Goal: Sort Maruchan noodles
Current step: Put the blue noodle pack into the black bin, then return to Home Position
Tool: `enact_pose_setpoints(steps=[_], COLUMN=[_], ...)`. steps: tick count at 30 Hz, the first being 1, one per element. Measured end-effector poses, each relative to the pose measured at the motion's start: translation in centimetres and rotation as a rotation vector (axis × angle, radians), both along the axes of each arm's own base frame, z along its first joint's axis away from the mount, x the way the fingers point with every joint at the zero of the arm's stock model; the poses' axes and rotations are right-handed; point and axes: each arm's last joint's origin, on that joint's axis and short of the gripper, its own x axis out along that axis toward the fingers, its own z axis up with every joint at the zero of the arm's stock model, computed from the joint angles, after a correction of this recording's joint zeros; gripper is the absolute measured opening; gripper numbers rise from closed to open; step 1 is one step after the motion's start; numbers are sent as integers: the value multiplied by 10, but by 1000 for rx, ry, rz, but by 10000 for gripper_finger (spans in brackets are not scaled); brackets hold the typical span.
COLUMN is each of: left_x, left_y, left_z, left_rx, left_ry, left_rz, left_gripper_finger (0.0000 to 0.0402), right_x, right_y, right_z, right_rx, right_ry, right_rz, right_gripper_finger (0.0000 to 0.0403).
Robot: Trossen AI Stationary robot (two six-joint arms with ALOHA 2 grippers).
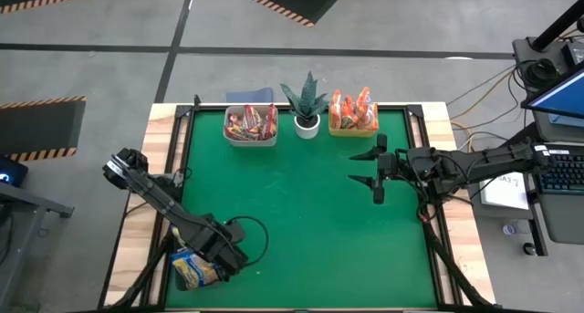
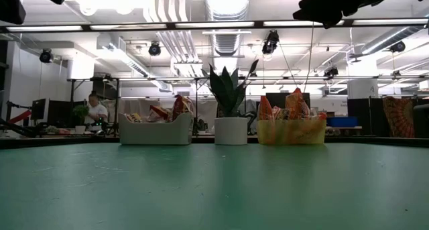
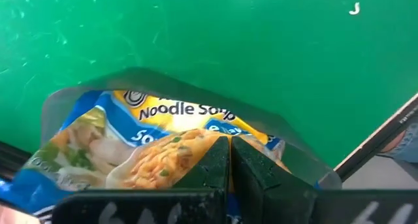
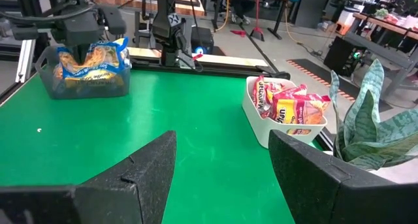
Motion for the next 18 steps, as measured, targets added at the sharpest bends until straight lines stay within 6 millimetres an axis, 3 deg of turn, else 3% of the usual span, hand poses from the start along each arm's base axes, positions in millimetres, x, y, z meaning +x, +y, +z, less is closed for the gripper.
enact_pose_setpoints(steps=[3,7,14,18], left_x=[2,5,17,21], left_y=[-2,-1,9,24], left_z=[7,32,90,113], left_rx=[-16,14,228,323], left_ry=[-22,-119,-512,-629], left_rz=[-19,-24,-87,-161], left_gripper_finger=[0,0,0,0], right_x=[0,0,0,-3], right_y=[0,0,0,0], right_z=[0,0,-1,-4], right_rx=[0,-7,-52,-99], right_ry=[0,1,14,20], right_rz=[0,2,17,32], right_gripper_finger=[233,233,233,233])
